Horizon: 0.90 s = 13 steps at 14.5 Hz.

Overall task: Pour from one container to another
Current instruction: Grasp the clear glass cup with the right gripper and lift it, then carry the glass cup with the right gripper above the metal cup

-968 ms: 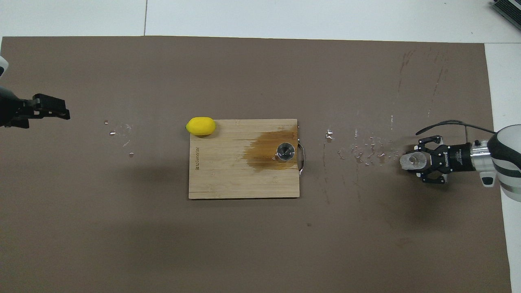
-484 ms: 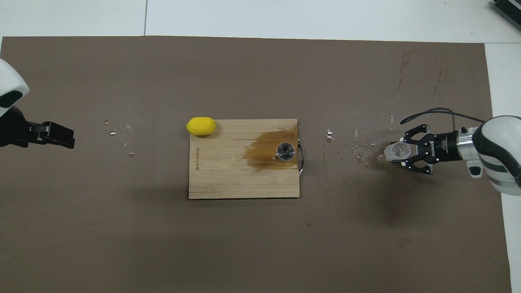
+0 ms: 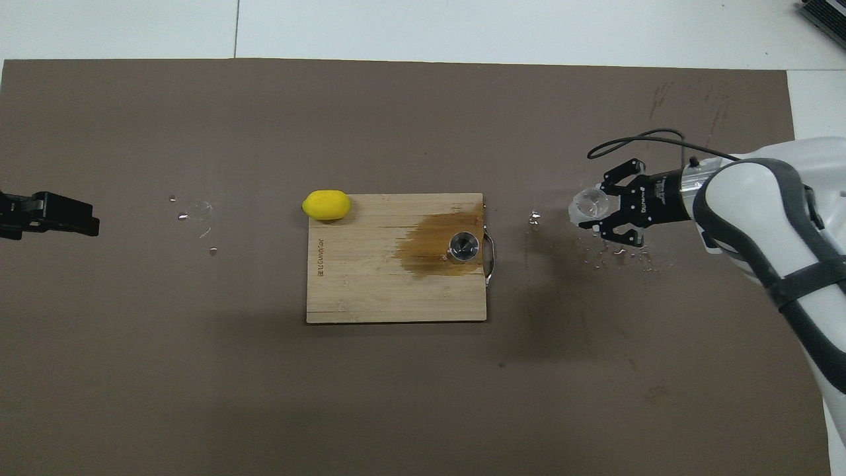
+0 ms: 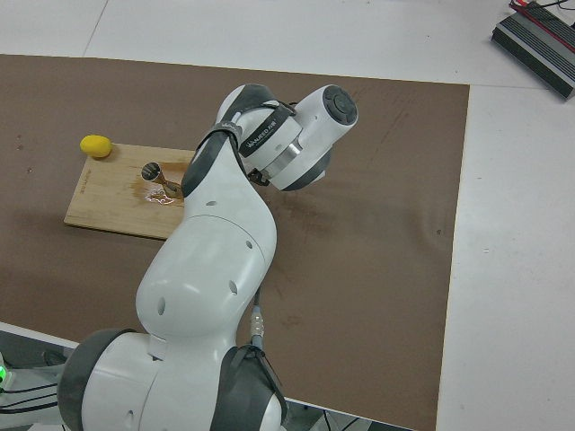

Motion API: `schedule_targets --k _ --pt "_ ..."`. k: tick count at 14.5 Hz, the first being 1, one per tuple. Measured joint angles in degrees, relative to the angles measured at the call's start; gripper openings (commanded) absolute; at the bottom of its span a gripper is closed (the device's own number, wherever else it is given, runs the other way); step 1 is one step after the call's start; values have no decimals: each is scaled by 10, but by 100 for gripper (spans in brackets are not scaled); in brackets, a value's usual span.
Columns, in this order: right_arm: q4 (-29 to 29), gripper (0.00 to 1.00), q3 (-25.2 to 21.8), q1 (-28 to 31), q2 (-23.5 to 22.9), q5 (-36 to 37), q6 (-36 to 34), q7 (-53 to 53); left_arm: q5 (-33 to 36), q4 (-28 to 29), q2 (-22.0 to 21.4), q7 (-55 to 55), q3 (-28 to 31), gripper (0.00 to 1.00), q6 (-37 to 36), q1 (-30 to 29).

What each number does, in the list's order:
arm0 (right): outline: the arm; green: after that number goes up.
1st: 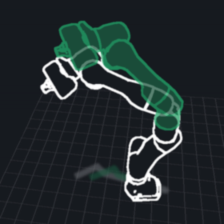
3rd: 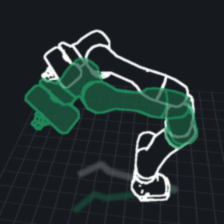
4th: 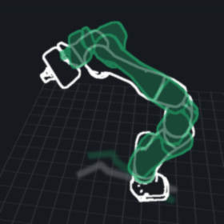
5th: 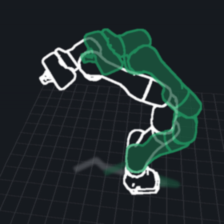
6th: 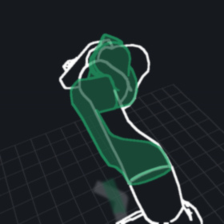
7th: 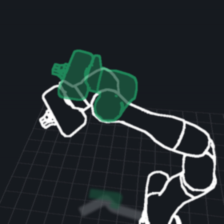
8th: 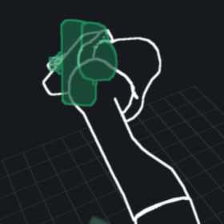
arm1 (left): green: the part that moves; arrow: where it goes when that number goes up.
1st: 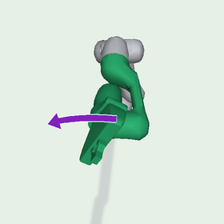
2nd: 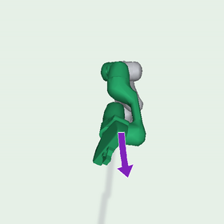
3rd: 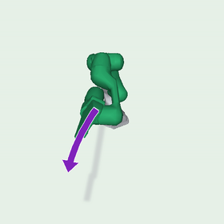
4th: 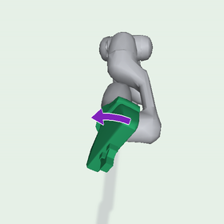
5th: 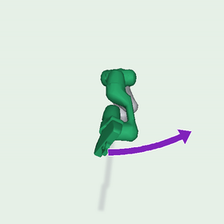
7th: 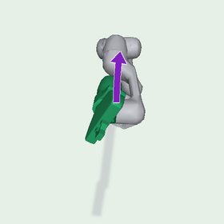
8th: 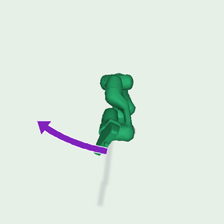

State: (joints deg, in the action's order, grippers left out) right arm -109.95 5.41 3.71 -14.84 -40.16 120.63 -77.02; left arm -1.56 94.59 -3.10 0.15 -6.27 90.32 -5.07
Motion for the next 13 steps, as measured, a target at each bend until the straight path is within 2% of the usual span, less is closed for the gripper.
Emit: schedule_targets --k 5,7,13 --pt "42 0 0 -91 0 111 7 -103 0 -4 0 -5 3 100 -9 9" --pt "57 0 1 -124 0 177 7 -149 0 -4 0 -5 4 100 -10 9" --pt "86 0 1 -196 -1 325 6 -248 1 -4 0 -4 5 100 -13 8"
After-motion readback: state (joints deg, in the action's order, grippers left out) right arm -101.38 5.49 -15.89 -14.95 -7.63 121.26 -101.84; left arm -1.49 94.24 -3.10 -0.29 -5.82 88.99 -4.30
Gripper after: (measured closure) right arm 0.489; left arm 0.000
